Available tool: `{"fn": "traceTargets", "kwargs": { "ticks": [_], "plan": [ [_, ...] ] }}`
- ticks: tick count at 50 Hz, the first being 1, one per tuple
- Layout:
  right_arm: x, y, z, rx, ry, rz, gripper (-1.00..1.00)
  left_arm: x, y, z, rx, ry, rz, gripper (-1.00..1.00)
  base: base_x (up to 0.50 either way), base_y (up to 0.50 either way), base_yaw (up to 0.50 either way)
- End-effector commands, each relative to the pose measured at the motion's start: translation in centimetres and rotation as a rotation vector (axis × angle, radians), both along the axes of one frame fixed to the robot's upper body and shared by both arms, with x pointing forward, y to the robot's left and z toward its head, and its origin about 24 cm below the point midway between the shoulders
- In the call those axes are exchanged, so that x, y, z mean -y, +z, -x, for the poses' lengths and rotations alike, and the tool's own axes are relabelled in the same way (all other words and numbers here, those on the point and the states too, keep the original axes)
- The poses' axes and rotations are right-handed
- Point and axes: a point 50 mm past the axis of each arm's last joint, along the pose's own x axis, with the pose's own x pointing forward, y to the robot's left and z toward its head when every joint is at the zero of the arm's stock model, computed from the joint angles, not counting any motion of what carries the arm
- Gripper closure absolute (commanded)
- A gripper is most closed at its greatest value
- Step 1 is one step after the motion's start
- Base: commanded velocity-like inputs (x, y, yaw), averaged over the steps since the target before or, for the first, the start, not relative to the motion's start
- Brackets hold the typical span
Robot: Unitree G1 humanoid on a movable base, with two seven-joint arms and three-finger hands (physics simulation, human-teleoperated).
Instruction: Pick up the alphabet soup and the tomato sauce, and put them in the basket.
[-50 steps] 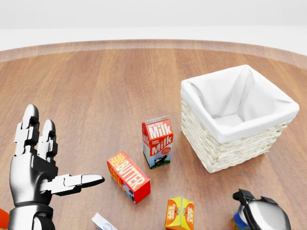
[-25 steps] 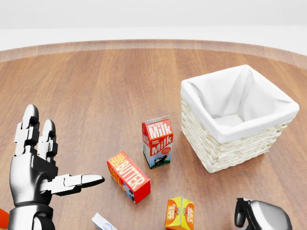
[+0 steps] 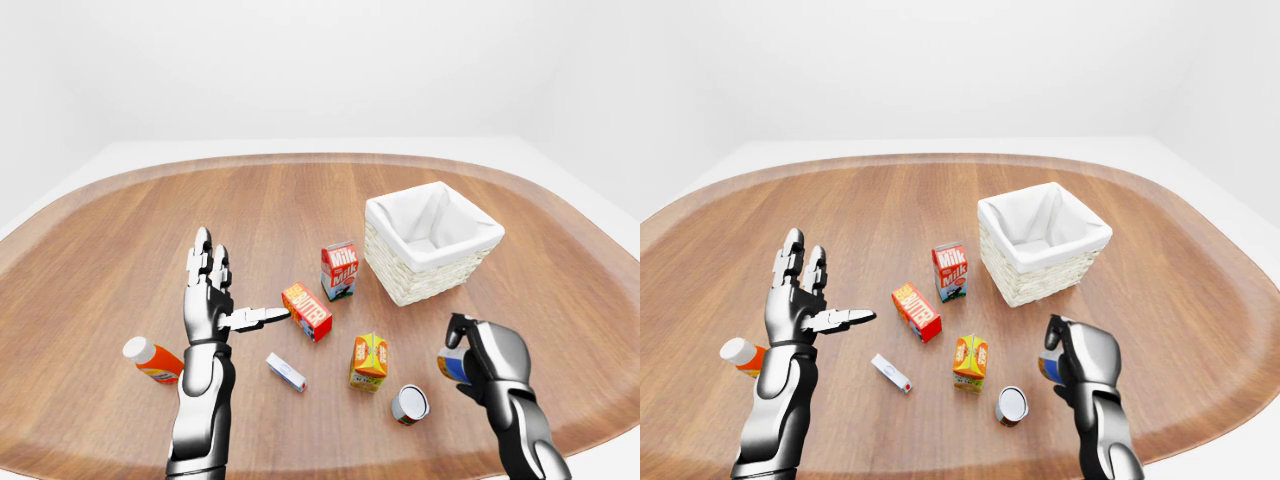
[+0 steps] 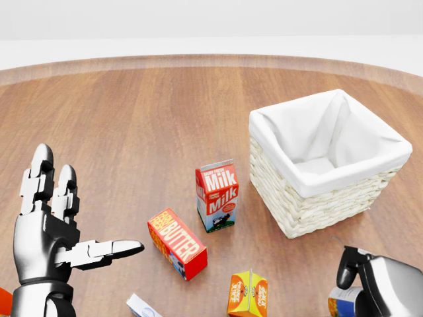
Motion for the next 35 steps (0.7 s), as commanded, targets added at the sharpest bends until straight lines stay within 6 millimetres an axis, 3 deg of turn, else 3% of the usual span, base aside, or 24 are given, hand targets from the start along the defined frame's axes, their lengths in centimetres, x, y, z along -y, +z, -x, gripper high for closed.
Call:
{"fn": "traceTargets", "kwargs": {
  "ticks": [1, 26, 35],
  "plan": [
    [0.5, 3.9, 1.2, 0.180, -0.064, 0.014, 1.00, 0.0, 0.0, 0.0, -0.001, 0.001, 0.001, -1.00, 0.00, 0.00, 0.00],
    [0.7, 8.5, 3.8, 0.449, -0.178, -0.057, 1.00, 0.0, 0.0, 0.0, -0.001, 0.001, 0.001, -1.00, 0.00, 0.00, 0.00],
    [0.2, 10.2, 3.6, 0.523, -0.159, -0.081, 1.00, 0.0, 0.0, 0.0, -0.001, 0.001, 0.001, -1.00, 0.00, 0.00, 0.00]
  ]
}}
